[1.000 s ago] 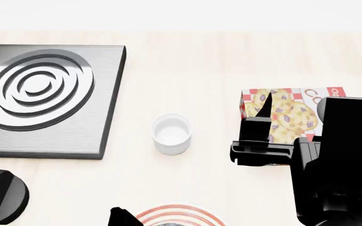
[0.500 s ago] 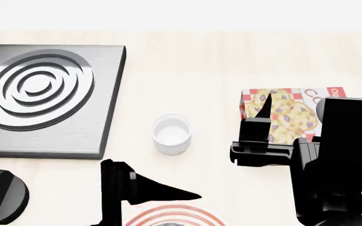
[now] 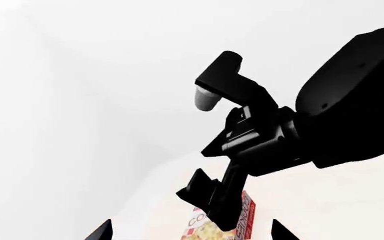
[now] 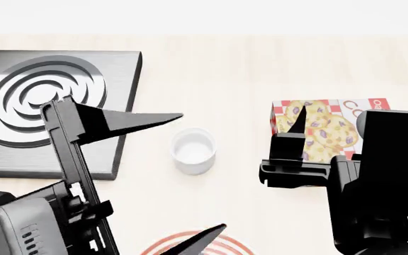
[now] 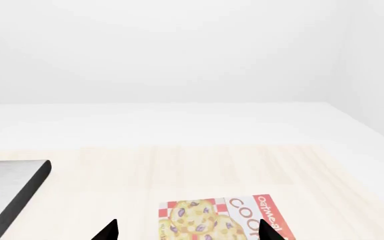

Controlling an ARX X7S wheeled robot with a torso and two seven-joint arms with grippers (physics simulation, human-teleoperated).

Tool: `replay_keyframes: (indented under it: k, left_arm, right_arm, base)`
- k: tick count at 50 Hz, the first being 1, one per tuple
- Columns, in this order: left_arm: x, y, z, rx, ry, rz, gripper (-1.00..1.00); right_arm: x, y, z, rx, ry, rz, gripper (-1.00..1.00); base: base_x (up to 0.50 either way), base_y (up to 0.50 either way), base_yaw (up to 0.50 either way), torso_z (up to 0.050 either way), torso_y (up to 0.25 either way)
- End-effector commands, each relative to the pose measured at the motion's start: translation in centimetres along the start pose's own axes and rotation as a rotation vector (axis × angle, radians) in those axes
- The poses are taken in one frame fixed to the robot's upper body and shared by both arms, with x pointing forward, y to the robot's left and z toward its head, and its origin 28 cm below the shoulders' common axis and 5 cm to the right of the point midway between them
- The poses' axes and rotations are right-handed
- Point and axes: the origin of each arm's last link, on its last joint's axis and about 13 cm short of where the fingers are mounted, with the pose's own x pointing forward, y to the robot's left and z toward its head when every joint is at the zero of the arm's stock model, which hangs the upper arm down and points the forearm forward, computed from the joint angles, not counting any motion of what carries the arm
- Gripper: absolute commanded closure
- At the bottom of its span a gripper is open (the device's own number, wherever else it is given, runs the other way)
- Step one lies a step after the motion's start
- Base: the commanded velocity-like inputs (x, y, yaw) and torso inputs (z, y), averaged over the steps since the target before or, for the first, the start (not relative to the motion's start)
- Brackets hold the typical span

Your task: Pick the akita bowl on the stove and place it on the plate.

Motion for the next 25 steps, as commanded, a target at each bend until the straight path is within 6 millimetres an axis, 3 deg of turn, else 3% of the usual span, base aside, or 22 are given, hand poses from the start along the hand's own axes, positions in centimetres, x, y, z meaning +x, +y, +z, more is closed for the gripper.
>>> replay_keyframes:
  k: [1,25]
  left_arm:
    - [-0.5,1.3,0.1,-0.089,-0.024,0.132,-1.00]
    - [-1.6,3.7,-0.6,-0.227,-0.043,0.356,-1.00]
  right_arm:
    - [0.0,0.0,0.0,0.000,0.000,0.000,-1.00]
    - [0.0,0.0,0.0,0.000,0.000,-0.001,-1.00]
  base:
    - [0.00,0.00,0.00,0.000,0.000]
    - [0.00,0.00,0.00,0.000,0.000]
